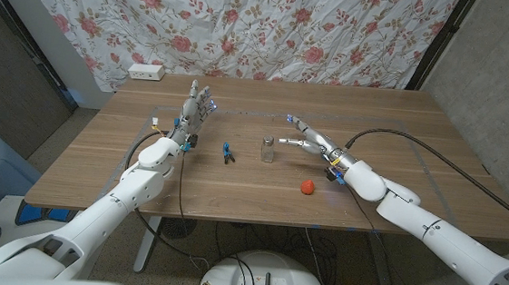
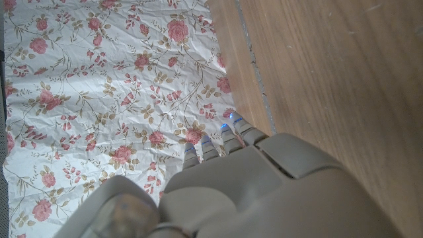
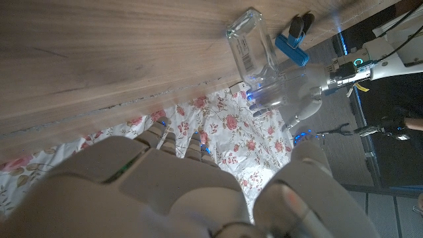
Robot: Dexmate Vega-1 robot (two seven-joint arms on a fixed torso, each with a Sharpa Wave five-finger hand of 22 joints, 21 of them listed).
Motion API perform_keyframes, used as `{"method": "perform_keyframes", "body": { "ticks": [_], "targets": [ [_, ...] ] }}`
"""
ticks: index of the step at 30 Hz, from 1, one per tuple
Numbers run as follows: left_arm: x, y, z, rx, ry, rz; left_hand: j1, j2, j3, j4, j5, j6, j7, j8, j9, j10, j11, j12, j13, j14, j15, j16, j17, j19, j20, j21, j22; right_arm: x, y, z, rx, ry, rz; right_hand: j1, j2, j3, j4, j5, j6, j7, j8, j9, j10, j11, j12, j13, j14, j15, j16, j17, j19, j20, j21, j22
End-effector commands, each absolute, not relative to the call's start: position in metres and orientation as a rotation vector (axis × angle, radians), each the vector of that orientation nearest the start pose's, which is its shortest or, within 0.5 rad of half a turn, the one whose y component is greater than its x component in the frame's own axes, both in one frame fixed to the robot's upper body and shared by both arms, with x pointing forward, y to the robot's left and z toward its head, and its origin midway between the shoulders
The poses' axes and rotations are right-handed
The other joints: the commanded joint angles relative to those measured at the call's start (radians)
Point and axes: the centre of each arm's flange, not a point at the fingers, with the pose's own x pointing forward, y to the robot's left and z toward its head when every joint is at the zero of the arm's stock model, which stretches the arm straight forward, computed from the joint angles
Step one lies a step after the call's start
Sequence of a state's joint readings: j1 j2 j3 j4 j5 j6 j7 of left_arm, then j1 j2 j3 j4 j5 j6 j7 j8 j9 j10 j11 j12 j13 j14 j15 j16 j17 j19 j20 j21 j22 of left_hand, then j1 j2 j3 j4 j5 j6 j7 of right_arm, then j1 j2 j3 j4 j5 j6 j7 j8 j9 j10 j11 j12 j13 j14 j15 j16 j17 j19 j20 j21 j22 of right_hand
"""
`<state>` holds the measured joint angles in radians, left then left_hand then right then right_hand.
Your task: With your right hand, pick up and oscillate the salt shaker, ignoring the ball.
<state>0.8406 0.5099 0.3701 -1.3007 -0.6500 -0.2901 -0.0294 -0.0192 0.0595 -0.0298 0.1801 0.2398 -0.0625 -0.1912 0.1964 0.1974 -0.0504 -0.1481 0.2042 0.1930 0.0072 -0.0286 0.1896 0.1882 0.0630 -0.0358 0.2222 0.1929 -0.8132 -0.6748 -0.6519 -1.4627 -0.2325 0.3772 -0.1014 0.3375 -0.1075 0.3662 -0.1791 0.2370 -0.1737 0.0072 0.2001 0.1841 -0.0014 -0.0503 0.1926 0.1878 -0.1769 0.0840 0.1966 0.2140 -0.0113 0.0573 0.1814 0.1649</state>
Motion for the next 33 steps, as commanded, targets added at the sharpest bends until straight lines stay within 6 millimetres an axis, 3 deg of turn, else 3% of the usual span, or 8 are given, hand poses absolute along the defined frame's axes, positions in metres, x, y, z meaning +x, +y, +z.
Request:
{"method": "perform_keyframes", "body": {
  "ticks": [1, 33],
  "targets": [
    [0.653, 0.29, -0.028, -0.042, -0.593, -0.207, 0.0, 0.101, -0.002, 0.006, 0.008, 0.0, -0.01, 0.004, 0.006, 0.0, -0.008, 0.008, 0.004, 0.002, -0.106, 0.005, 0.006, 0.004, -0.024, 0.004, 0.005, 0.611, -0.165, -0.078, -1.023, -0.812, 0.346, 0.028, -0.001, 0.012, -0.003, 0.01, -0.058, 0.008, 0.013, 0.004, 0.023, -0.005, 0.009, 0.002, -0.02, -0.009, 0.015, 0.003, 0.012, 0.005, 0.008, 0.004],
    [0.653, 0.29, -0.028, -0.042, -0.593, -0.207, 0.0, 0.101, -0.002, 0.006, 0.008, 0.001, -0.009, 0.004, 0.006, 0.0, -0.007, 0.008, 0.004, 0.0, -0.106, 0.005, 0.006, 0.004, -0.024, 0.004, 0.005, 0.617, -0.139, -0.104, -0.989, -0.797, 0.298, 0.14, -0.017, 0.04, -0.003, 0.005, 0.054, 0.004, 0.062, 0.006, 0.121, -0.014, 0.026, 0.006, 0.041, -0.025, 0.039, 0.001, 0.059, -0.011, 0.017, 0.004]
  ]
}}
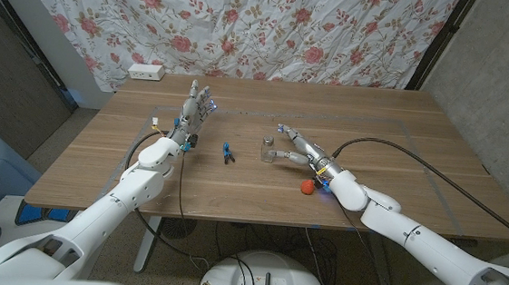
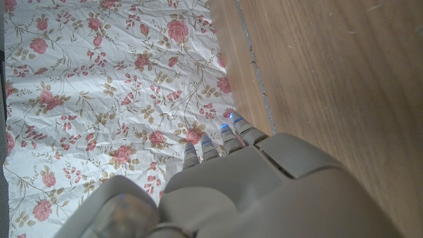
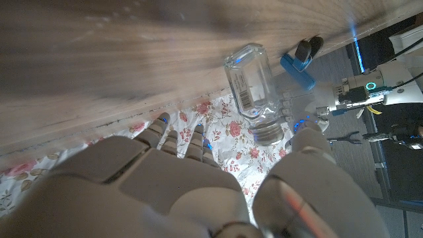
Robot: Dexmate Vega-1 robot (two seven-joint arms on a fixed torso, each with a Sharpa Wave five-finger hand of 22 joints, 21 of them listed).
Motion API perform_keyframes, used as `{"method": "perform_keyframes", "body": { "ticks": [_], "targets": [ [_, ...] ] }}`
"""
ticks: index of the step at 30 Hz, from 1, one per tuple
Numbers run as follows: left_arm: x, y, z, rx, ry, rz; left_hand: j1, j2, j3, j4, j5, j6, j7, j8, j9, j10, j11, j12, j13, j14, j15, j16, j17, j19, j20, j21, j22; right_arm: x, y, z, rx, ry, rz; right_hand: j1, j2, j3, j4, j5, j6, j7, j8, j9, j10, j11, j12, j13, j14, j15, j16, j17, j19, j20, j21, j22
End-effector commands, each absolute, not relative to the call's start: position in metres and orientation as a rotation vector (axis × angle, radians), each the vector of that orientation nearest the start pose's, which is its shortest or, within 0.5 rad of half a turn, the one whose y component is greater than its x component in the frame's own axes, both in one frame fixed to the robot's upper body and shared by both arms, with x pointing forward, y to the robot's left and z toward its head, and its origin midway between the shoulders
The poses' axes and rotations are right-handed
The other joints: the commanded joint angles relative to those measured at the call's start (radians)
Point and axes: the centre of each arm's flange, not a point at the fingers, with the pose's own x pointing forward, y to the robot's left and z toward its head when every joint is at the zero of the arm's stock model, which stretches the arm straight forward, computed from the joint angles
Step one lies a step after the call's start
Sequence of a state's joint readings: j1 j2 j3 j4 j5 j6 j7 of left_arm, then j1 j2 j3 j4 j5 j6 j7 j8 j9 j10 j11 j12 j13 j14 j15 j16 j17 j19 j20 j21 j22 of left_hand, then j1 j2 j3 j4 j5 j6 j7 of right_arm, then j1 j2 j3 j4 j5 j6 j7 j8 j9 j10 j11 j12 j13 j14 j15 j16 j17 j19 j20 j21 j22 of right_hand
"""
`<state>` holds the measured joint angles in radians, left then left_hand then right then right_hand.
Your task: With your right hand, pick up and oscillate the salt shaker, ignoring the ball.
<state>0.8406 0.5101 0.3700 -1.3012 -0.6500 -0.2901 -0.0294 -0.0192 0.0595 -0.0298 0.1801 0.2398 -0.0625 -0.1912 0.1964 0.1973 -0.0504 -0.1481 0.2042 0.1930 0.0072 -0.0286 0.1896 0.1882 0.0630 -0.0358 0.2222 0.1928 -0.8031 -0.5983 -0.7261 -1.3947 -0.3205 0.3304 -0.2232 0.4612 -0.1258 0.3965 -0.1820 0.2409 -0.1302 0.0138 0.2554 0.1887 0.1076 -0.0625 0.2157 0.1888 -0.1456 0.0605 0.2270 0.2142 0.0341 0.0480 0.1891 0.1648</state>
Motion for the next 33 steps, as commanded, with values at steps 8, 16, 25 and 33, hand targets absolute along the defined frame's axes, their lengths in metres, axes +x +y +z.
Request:
{"method": "perform_keyframes", "body": {
  "ticks": [8, 16, 25, 33],
  "targets": [
    [0.653, 0.29, -0.028, -0.042, -0.593, -0.206, 0.0, 0.101, -0.002, 0.006, 0.008, 0.001, -0.009, 0.004, 0.006, 0.0, -0.008, 0.008, 0.004, 0.0, -0.106, 0.005, 0.006, 0.004, -0.024, 0.004, 0.005, 0.615, -0.133, -0.109, -0.977, -0.798, 0.285, 0.046, -0.008, 0.013, 0.002, -0.003, 0.051, -0.006, 0.023, 0.002, 0.046, -0.006, 0.006, 0.005, 0.033, -0.011, 0.016, 0.0, 0.035, -0.006, 0.012, 0.005],
    [0.653, 0.29, -0.028, -0.042, -0.593, -0.206, 0.0, 0.101, -0.002, 0.006, 0.008, 0.001, -0.009, 0.004, 0.006, 0.0, -0.009, 0.008, 0.004, 0.0, -0.105, 0.005, 0.006, 0.005, -0.024, 0.005, 0.005, 0.614, -0.124, -0.113, -0.975, -0.799, 0.299, 0.07, -0.011, 0.016, 0.004, -0.006, 0.086, -0.004, 0.035, 0.002, 0.071, -0.01, 0.006, 0.005, 0.051, -0.021, 0.021, -0.001, 0.052, -0.008, 0.013, 0.005],
    [0.653, 0.29, -0.028, -0.042, -0.593, -0.207, 0.0, 0.101, -0.002, 0.006, 0.008, 0.0, -0.01, 0.004, 0.006, 0.001, -0.008, 0.008, 0.004, 0.001, -0.106, 0.005, 0.006, 0.005, -0.024, 0.005, 0.005, 0.613, -0.122, -0.116, -0.981, -0.792, 0.282, 0.096, -0.011, 0.021, 0.004, -0.007, 0.121, -0.014, 0.048, 0.003, 0.107, -0.014, 0.011, 0.005, 0.072, -0.029, 0.026, -0.002, 0.071, -0.011, 0.015, 0.005],
    [0.653, 0.29, -0.028, -0.042, -0.593, -0.207, 0.0, 0.101, -0.002, 0.006, 0.008, -0.001, -0.01, 0.004, 0.006, 0.001, -0.007, 0.008, 0.004, 0.001, -0.105, 0.005, 0.006, 0.004, -0.024, 0.004, 0.005, 0.614, -0.119, -0.115, -0.978, -0.791, 0.253, 0.125, -0.011, 0.024, 0.006, -0.008, 0.166, -0.019, 0.065, 0.003, 0.153, -0.021, 0.015, 0.005, 0.102, -0.041, 0.034, -0.004, 0.099, -0.013, 0.018, 0.005]
  ]
}}
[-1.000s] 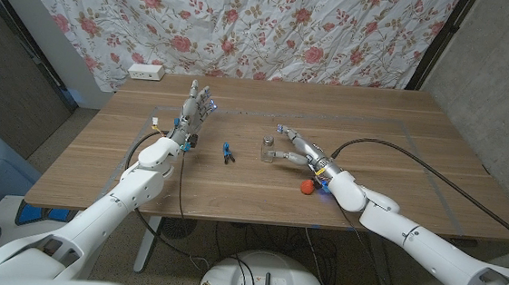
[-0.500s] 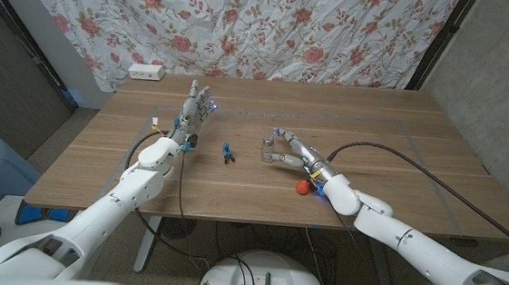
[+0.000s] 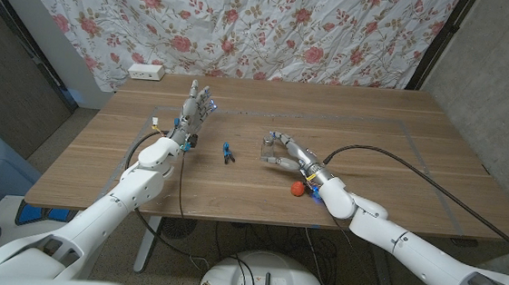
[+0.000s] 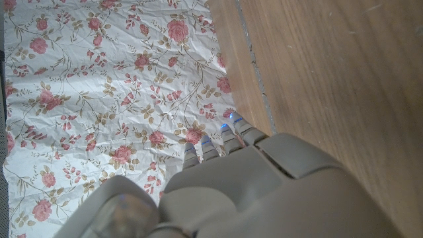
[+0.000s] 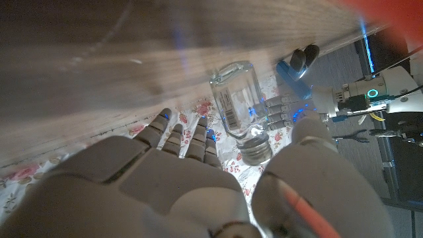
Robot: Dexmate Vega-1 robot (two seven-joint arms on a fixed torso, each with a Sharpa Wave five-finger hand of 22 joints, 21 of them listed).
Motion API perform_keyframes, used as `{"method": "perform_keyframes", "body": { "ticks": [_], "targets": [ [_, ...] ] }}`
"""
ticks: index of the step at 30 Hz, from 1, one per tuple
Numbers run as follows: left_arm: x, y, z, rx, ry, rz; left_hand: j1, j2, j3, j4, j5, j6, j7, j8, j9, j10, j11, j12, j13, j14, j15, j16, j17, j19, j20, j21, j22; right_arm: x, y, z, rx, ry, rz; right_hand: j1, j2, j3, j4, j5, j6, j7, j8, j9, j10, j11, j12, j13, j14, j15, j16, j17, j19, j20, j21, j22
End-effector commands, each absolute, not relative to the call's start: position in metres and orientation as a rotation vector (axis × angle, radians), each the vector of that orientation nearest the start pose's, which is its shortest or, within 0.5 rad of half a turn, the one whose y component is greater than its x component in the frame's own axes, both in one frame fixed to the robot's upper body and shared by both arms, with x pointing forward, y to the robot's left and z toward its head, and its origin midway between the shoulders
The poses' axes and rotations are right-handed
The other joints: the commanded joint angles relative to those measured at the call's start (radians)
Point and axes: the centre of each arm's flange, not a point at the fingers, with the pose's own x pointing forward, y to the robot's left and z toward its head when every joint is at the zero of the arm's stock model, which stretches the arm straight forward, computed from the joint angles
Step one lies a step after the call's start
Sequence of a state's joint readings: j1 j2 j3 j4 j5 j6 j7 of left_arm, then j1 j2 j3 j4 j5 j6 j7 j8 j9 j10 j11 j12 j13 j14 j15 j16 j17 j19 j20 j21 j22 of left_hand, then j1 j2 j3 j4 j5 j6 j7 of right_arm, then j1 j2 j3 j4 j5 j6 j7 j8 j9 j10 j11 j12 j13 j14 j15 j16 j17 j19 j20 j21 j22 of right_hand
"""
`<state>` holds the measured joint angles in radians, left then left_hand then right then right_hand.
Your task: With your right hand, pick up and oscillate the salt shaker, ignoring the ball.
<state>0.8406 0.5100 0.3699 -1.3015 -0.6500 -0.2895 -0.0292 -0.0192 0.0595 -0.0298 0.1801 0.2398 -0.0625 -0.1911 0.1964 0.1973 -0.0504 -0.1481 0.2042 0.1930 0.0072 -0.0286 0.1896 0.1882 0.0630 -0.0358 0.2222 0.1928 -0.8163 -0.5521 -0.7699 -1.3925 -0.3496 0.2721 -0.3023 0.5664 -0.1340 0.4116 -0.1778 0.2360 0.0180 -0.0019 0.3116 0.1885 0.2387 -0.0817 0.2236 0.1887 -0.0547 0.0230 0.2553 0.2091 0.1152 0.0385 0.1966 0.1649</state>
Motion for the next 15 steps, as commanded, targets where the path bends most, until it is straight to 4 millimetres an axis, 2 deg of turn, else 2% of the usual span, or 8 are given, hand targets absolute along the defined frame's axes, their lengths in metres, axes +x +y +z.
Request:
{"method": "perform_keyframes", "body": {
  "ticks": [1, 5, 15],
  "targets": [
    [0.6526, 0.29, -0.0275, -0.042, -0.593, -0.207, 0.0, 0.101, -0.002, 0.006, 0.008, 0.0, -0.008, 0.004, 0.006, 0.0, -0.007, 0.008, 0.004, 0.001, -0.105, 0.005, 0.006, 0.004, -0.024, 0.004, 0.005, 0.6139, -0.1188, -0.115, -0.979, -0.792, 0.25, 0.024, -0.003, 0.009, 0.003, -0.004, 0.022, -0.005, 0.011, 0.004, 0.028, -0.004, 0.007, 0.006, 0.019, -0.007, 0.009, 0.001, 0.02, -0.004, 0.011, 0.005],
    [0.6526, 0.29, -0.0275, -0.042, -0.593, -0.207, 0.0, 0.101, -0.002, 0.006, 0.008, 0.0, -0.008, 0.004, 0.006, 0.001, -0.009, 0.008, 0.004, 0.001, -0.105, 0.005, 0.006, 0.004, -0.024, 0.004, 0.005, 0.6141, -0.1178, -0.1146, -0.976, -0.801, 0.231, 0.039, -0.002, 0.009, 0.006, -0.006, 0.058, -0.009, 0.023, 0.004, 0.063, -0.006, 0.009, 0.006, 0.047, -0.019, 0.017, 0.001, 0.041, -0.005, 0.012, 0.005],
    [0.6526, 0.2899, -0.0275, -0.042, -0.593, -0.207, 0.0, 0.101, -0.002, 0.006, 0.008, 0.001, -0.01, 0.004, 0.006, 0.0, -0.008, 0.008, 0.004, 0.001, -0.105, 0.005, 0.006, 0.004, -0.024, 0.005, 0.005, 0.6142, -0.1198, -0.113, -0.973, -0.811, 0.198, 0.07, -0.001, 0.006, 0.009, -0.007, 0.156, -0.027, 0.064, 0.008, 0.154, -0.035, 0.015, 0.007, 0.112, -0.05, 0.037, 0.001, 0.088, -0.015, 0.013, 0.005]
  ]
}}
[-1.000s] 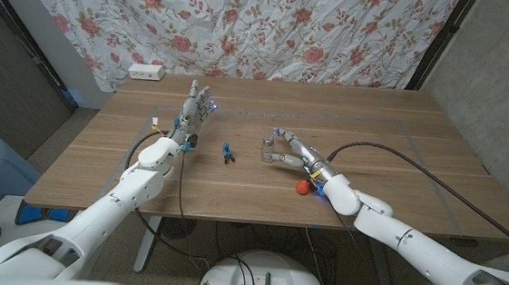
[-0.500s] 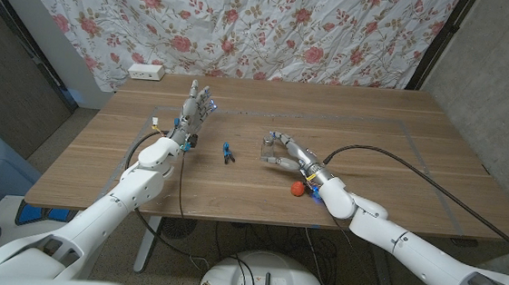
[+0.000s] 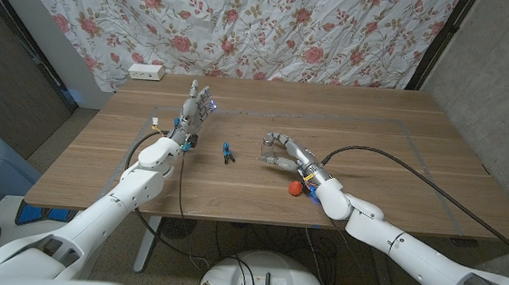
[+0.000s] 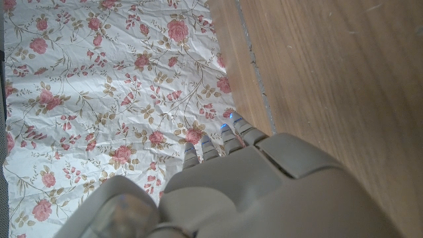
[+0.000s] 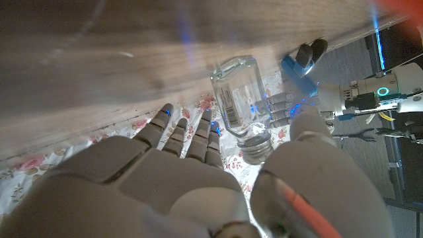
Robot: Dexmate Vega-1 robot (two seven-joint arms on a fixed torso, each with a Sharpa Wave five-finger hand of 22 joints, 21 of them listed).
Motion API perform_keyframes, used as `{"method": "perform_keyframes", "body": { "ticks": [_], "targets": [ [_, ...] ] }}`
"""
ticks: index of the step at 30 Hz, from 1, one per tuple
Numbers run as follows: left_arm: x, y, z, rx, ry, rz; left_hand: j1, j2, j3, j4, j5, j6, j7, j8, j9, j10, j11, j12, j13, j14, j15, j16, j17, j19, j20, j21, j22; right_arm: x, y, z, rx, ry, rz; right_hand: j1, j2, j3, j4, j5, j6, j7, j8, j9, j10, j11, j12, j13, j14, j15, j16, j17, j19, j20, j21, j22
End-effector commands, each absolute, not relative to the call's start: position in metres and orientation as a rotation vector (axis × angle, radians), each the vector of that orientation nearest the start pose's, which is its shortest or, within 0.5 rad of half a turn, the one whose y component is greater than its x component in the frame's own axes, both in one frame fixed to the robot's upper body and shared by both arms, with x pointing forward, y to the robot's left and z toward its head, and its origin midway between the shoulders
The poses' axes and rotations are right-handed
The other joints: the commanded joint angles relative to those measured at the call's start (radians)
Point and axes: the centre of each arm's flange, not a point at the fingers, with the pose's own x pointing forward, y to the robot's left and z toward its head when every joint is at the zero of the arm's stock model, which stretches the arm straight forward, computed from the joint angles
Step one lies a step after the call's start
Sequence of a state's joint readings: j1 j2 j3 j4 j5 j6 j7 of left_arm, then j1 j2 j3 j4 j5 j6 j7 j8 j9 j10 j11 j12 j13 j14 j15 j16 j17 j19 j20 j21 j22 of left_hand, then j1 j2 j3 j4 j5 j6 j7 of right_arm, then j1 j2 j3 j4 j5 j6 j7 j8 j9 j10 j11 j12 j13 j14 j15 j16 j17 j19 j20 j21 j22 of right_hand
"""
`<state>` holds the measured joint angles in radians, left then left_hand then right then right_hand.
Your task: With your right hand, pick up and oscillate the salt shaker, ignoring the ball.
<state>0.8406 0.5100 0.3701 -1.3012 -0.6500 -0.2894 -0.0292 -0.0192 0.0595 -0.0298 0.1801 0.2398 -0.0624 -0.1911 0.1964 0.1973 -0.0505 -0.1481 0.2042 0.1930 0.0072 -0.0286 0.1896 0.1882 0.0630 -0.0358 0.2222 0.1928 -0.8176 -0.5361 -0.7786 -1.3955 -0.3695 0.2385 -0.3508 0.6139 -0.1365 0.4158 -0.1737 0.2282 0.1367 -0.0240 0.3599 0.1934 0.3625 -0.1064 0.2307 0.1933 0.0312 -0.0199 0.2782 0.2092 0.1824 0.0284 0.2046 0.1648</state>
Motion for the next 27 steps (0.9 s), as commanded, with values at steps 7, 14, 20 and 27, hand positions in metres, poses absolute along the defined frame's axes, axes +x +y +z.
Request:
{"method": "perform_keyframes", "body": {
  "ticks": [7, 14, 20, 27],
  "targets": [
    [0.6526, 0.2899, -0.0275, -0.042, -0.593, -0.207, 0.0, 0.101, -0.002, 0.006, 0.008, 0.0, -0.01, 0.004, 0.006, 0.0, -0.006, 0.008, 0.004, 0.001, -0.105, 0.005, 0.006, 0.005, -0.024, 0.005, 0.005, 0.6146, -0.1216, -0.1121, -0.98, -0.814, 0.184, 0.05, 0.004, 0.001, 0.003, 0.005, 0.098, -0.024, 0.043, 0.005, 0.085, -0.032, 0.01, 0.002, 0.071, -0.024, 0.028, 0.001, 0.048, -0.01, 0.004, 0.005],
    [0.6526, 0.2899, -0.0274, -0.042, -0.593, -0.206, 0.0, 0.101, -0.002, 0.006, 0.008, 0.001, -0.009, 0.004, 0.006, 0.0, -0.007, 0.008, 0.004, 0.001, -0.106, 0.005, 0.006, 0.005, -0.024, 0.005, 0.005, 0.6153, -0.1226, -0.1109, -0.984, -0.81, 0.166, 0.088, 0.005, 0.0, 0.001, 0.012, 0.158, -0.049, 0.071, 0.006, 0.148, -0.057, 0.012, 0.002, 0.118, -0.047, 0.043, 0.001, 0.076, -0.018, 0.003, 0.005],
    [0.6526, 0.29, -0.0274, -0.042, -0.593, -0.207, 0.0, 0.101, -0.002, 0.006, 0.008, 0.001, -0.008, 0.004, 0.006, 0.0, -0.008, 0.008, 0.004, 0.0, -0.105, 0.005, 0.006, 0.005, -0.024, 0.005, 0.005, 0.6179, -0.1235, -0.1093, -0.991, -0.802, 0.167, 0.105, 0.007, -0.002, 0.004, 0.016, 0.207, -0.061, 0.092, 0.007, 0.192, -0.074, 0.015, 0.002, 0.142, -0.064, 0.05, 0.001, 0.089, -0.019, 0.001, 0.005],
    [0.6527, 0.29, -0.0274, -0.042, -0.593, -0.206, 0.0, 0.101, -0.002, 0.006, 0.008, 0.0, -0.009, 0.004, 0.006, 0.001, -0.008, 0.008, 0.004, 0.001, -0.105, 0.005, 0.006, 0.005, -0.024, 0.005, 0.005, 0.6202, -0.1241, -0.1072, -0.997, -0.801, 0.165, 0.119, 0.012, -0.01, 0.01, 0.017, 0.261, -0.098, 0.116, 0.008, 0.262, -0.102, 0.017, 0.001, 0.187, -0.081, 0.068, 0.003, 0.105, -0.023, -0.003, 0.005]
  ]
}}
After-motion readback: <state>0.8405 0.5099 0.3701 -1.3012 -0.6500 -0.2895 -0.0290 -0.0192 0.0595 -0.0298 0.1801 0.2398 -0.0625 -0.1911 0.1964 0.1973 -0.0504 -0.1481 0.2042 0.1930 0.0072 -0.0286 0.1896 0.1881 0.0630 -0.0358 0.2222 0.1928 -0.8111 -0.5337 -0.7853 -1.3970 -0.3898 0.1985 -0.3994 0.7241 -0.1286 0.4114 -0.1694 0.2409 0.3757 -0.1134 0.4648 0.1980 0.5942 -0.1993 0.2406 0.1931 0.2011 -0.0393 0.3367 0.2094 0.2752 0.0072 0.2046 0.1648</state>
